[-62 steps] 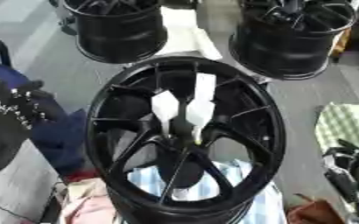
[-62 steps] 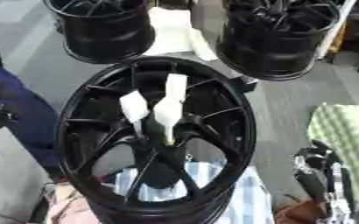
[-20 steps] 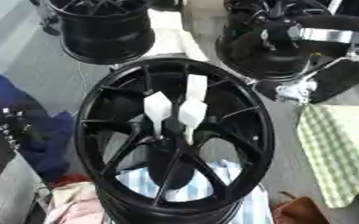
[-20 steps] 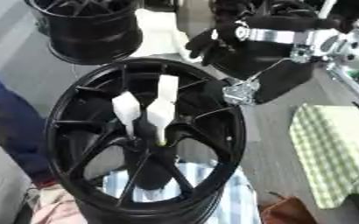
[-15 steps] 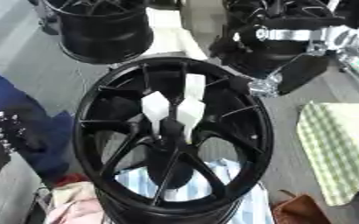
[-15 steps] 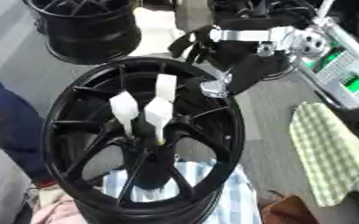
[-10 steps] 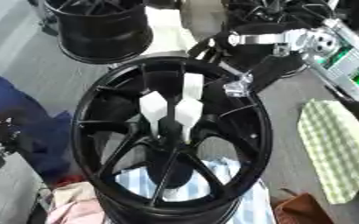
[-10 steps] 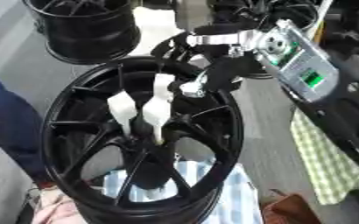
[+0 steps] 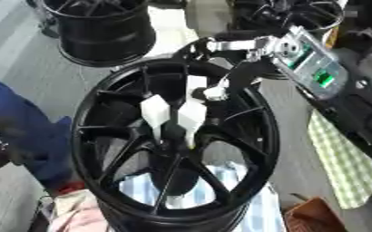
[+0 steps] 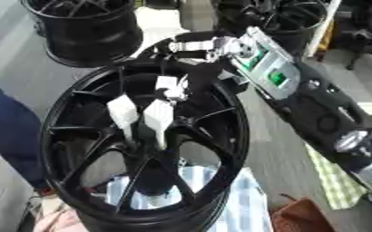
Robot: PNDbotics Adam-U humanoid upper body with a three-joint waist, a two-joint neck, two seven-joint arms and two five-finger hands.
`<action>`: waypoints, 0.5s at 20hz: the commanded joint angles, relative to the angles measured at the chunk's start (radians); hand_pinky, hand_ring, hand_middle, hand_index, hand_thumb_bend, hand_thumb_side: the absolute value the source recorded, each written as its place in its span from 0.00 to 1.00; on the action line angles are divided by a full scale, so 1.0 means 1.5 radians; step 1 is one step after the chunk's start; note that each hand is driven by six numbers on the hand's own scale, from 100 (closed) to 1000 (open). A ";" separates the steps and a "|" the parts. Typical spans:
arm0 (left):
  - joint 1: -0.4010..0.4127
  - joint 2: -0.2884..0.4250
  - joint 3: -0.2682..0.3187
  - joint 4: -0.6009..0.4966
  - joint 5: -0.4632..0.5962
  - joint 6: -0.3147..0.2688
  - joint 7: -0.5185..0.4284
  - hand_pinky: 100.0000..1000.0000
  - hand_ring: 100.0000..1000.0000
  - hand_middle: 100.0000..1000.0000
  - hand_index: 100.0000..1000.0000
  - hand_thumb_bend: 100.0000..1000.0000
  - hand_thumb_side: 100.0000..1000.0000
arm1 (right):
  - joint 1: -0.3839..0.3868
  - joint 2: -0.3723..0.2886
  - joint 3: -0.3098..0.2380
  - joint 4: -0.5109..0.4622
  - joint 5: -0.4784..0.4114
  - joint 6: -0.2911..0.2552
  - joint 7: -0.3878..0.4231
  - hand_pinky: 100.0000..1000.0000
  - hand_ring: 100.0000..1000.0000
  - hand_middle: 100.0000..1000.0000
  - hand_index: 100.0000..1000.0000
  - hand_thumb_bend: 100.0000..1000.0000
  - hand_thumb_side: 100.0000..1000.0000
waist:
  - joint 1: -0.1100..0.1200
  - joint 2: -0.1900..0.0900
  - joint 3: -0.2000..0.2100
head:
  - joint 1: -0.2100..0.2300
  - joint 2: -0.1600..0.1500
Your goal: Pull the pin out of the wheel hub.
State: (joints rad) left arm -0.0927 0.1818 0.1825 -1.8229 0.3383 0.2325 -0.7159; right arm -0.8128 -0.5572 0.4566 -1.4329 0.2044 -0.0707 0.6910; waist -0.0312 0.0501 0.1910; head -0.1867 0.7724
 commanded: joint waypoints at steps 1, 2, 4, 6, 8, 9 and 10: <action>-0.010 0.003 -0.001 -0.007 0.005 0.000 -0.003 0.64 0.42 0.62 0.81 0.00 1.00 | -0.014 -0.005 -0.007 0.011 0.013 -0.012 -0.003 0.85 0.91 0.91 0.97 0.21 0.31 | 0.004 -0.002 0.001 | -0.002 -0.002; -0.013 0.001 -0.003 -0.007 0.006 0.000 -0.005 0.64 0.42 0.62 0.81 0.00 1.00 | -0.009 -0.005 -0.011 0.019 0.017 -0.010 -0.006 0.85 0.91 0.90 0.96 0.21 0.31 | 0.005 0.000 0.006 | -0.005 -0.002; -0.018 -0.001 -0.007 -0.007 0.007 0.001 -0.009 0.64 0.42 0.62 0.81 0.00 1.00 | -0.007 -0.001 -0.016 0.045 0.025 -0.003 -0.014 0.84 0.90 0.89 0.96 0.21 0.30 | 0.007 0.003 0.015 | -0.012 -0.002; -0.019 -0.002 -0.009 -0.006 0.007 0.001 -0.011 0.64 0.41 0.62 0.81 0.00 1.00 | -0.009 0.003 -0.018 0.069 0.030 -0.008 -0.021 0.84 0.89 0.87 0.95 0.20 0.30 | 0.008 0.004 0.018 | -0.015 -0.002; -0.021 -0.002 -0.010 -0.006 0.007 0.002 -0.013 0.64 0.41 0.62 0.81 0.00 1.00 | -0.010 0.006 -0.020 0.085 0.033 -0.015 -0.026 0.84 0.88 0.86 0.94 0.20 0.30 | 0.009 0.005 0.020 | -0.018 -0.002; -0.021 -0.003 -0.011 -0.005 0.007 0.001 -0.013 0.64 0.41 0.62 0.81 0.00 1.00 | -0.011 0.007 -0.020 0.091 0.035 -0.018 -0.028 0.84 0.88 0.86 0.94 0.20 0.30 | 0.009 0.005 0.021 | -0.019 -0.002; -0.021 -0.003 -0.011 -0.005 0.007 0.001 -0.014 0.64 0.41 0.62 0.81 0.00 1.00 | -0.011 0.008 -0.021 0.096 0.037 -0.020 -0.030 0.83 0.87 0.85 0.94 0.19 0.29 | 0.009 0.005 0.021 | -0.019 -0.002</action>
State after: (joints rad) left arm -0.1107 0.1735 0.1696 -1.8184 0.3430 0.2351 -0.7322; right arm -0.8083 -0.5342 0.4426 -1.2945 0.2525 -0.0946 0.6527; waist -0.0214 0.0631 0.2221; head -0.2115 0.7724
